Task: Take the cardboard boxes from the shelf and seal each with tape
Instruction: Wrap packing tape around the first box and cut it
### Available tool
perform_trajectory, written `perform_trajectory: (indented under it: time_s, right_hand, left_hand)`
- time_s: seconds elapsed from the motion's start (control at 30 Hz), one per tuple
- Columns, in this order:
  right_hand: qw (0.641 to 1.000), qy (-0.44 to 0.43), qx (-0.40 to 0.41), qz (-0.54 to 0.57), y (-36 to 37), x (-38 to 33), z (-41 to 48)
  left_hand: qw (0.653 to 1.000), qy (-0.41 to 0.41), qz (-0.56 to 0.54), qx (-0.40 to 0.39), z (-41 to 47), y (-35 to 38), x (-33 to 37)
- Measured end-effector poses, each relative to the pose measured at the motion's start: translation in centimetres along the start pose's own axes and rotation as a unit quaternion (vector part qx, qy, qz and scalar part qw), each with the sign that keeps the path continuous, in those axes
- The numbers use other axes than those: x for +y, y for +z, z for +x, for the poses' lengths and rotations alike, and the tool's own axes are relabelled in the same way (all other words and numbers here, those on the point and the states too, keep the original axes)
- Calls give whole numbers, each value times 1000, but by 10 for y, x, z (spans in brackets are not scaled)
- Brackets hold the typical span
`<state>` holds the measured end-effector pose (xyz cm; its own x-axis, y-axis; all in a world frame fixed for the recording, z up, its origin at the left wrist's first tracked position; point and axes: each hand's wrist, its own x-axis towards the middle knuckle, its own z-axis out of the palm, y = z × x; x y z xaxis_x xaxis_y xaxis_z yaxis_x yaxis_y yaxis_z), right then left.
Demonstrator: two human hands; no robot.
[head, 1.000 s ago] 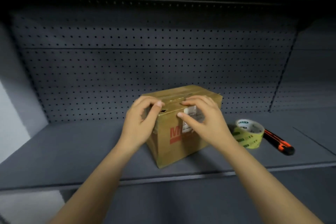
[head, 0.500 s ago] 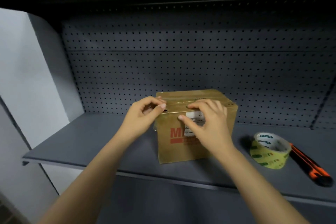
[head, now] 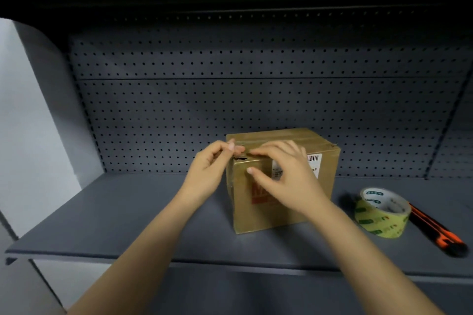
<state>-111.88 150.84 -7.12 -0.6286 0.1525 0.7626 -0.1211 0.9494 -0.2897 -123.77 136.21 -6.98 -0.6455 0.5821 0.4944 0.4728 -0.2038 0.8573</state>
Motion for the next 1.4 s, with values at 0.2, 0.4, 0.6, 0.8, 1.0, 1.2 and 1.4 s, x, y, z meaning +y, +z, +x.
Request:
perform_trajectory:
  time_s: [0.2,0.4,0.6,0.8,1.0,1.2,1.4]
  right_hand:
    - [1000,-13,-15,4,8,-7,6]
    - [999,-34,-21,5,12,-4,7]
    - [999,-27,-29,16,8,-3,8]
    - [999,-28,-15,18,9,-2,8]
    - [999,-29,-12,15,12,-2,8]
    - [999,-26,-14,19,8,-2,7]
    - [999,-33,0,18,14,-3,6]
  left_hand:
    - [996,-30,-71,37,-1,3,-5]
    - [992,-68,-102,42,8,5,-2]
    - [998,44,10,36,-4,-2,-2]
    - [957,207,196,-45,-9,-19,-18]
    - [924,264,270,-54,-3,-18,-22]
    - [965,220,135,-34,-7,-15,-23]
    - [938,257,231,-37,-4,-14,-28]
